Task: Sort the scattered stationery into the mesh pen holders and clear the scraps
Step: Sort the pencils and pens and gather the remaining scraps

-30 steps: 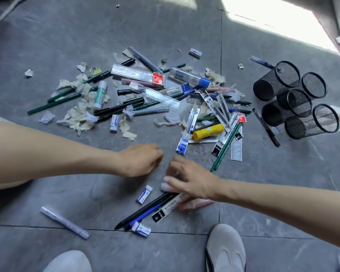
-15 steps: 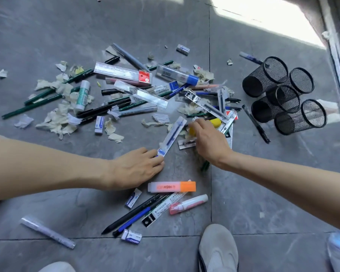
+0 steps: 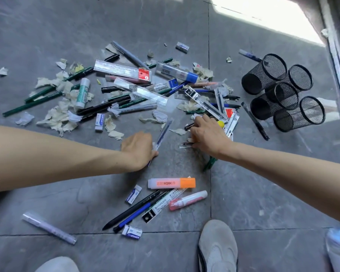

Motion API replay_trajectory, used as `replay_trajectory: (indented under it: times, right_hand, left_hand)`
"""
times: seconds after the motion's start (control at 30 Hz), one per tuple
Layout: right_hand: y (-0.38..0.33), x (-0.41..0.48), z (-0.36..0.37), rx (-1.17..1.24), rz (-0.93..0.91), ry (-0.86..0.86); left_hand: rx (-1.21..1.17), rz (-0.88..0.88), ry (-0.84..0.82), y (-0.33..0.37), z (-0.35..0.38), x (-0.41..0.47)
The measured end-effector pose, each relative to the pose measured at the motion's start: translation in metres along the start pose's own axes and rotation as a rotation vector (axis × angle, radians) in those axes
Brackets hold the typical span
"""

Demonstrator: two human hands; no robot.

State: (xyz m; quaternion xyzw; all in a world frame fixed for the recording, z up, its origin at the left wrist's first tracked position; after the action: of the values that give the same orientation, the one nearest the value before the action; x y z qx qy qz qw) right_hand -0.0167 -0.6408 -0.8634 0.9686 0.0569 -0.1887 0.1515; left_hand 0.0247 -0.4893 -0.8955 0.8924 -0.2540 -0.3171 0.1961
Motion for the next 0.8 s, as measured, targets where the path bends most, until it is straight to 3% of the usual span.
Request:
replay_trajectory:
  times: [0.17, 0.27, 0.37, 0.5, 0.6, 0.8]
  right_hand:
    - [-0.006, -0.016, -0.009, 0.064, -0.076, 0.164]
    - [-0.005, -0.026, -0.016, 0.117, -0.083, 0.223]
    - [0.002, -0.029, -0.015, 0.269, 0.003, 0.161]
    - [0.002, -0.024, -0.015, 0.59, 0.149, 0.013]
    - [0.006, -0.011, -0.023, 0.785, 0.238, -0.004]
    - [0.01, 0.004, -0.047, 1.007, 0.279, 0.055]
  left_hand:
    - [-0.183, 0.103, 0.092, -0.007, -0.011, -0.029]
    - [-0.133, 0.157, 0.122, -0.007, -0.017, -0.042]
    - [-0.106, 0.175, 0.137, -0.007, -0.023, -0.042]
    - [-0.421, 0.133, 0.105, -0.011, -0.026, -0.034]
    - [-0.562, 0.081, 0.192, -0.019, -0.039, -0.029]
    - [-0.488, 0.099, 0.289, -0.023, -0.058, -0.028]
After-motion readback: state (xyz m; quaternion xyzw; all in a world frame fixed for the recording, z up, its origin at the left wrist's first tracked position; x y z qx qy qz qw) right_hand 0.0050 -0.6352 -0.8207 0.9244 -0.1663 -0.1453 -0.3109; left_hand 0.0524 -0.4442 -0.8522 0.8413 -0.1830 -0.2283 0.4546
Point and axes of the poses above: each hand's wrist, its own x-axis towards the middle knuckle, its own z-axis out of the palm, y = z × x, the point moved 9 cm from there along x, towards the middle knuckle, and after that the axes turned 13 degrees about -x, right-handed, at the moved point
